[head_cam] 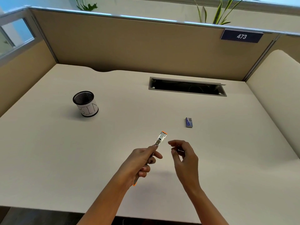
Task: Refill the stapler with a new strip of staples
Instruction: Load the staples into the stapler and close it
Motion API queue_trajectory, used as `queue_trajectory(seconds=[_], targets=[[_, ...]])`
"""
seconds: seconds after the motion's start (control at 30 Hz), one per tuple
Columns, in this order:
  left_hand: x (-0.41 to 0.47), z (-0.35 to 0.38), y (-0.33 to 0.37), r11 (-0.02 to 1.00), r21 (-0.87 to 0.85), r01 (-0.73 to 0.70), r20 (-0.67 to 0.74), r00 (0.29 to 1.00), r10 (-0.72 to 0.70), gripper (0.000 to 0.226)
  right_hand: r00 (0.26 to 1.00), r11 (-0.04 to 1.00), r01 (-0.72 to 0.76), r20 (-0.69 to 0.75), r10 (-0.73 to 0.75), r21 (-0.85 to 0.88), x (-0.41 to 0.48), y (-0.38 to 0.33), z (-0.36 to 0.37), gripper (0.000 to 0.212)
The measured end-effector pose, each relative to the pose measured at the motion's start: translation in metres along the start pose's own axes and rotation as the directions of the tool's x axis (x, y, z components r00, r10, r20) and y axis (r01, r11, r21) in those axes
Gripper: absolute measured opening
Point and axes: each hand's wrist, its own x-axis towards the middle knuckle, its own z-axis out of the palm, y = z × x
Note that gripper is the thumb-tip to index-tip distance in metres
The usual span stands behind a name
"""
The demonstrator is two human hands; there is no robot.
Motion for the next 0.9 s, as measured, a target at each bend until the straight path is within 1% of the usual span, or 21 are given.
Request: queue_trajectory(seconds=[0.1,0.17,0.2,0.27,0.33,0.4,0.47,0.63,0.73,0.83,0.9], targets=[[-0.002,0.001,0.002,1.000,0.012,-0.001,-0.006,1.000,0.001,0.039,0.999,0.998,-0.032,0.017,0.031,0.045,0.000,-0.004,0.002,0.032],[-0.002,0.002,0.002,1.000,0.024,-0.001,-0.012,1.000,0.001,0.039,0.991,0.983,-0.126,0.057,0.120,0.136,0.002,-0.007,0.003,0.031],[-0.001,0.002,0.002,0.999,0.034,0.001,-0.016,1.000,0.000,0.039,0.980,0.958,-0.194,0.095,0.177,0.214,0.004,-0.009,0.003,0.030],[0.000,0.002,0.002,0.999,0.050,0.009,-0.021,1.000,-0.008,0.039,0.942,0.864,-0.330,0.193,0.275,0.380,0.009,-0.015,0.003,0.028],[0.001,0.003,0.001,0.998,0.061,0.021,-0.026,0.999,-0.019,0.039,0.918,0.783,-0.393,0.249,0.307,0.483,0.015,-0.021,0.002,0.027],[0.001,0.004,0.002,0.998,0.053,0.034,-0.028,0.999,-0.032,0.040,0.919,0.762,-0.391,0.258,0.298,0.517,0.019,-0.028,0.001,0.026],[0.000,0.005,0.003,0.999,0.036,0.040,-0.021,0.999,-0.039,0.041,0.927,0.765,-0.372,0.252,0.277,0.526,0.021,-0.032,0.001,0.026],[-0.002,0.004,0.006,0.995,0.085,0.055,-0.056,0.997,-0.051,0.048,0.945,0.806,-0.320,0.229,0.234,0.497,0.022,-0.037,0.001,0.027],[0.000,0.004,0.008,0.994,0.083,0.070,-0.047,0.997,-0.066,0.051,0.950,0.825,-0.301,0.220,0.219,0.479,0.021,-0.039,0.001,0.027],[0.002,0.004,0.007,0.995,-0.045,0.089,0.046,0.995,-0.087,0.058,0.956,0.835,-0.284,0.211,0.206,0.471,0.024,-0.039,0.000,0.028],[0.003,0.002,0.006,0.990,-0.123,0.075,0.111,0.992,-0.061,0.051,0.959,0.849,-0.268,0.206,0.192,0.456,0.027,-0.039,-0.002,0.030]])
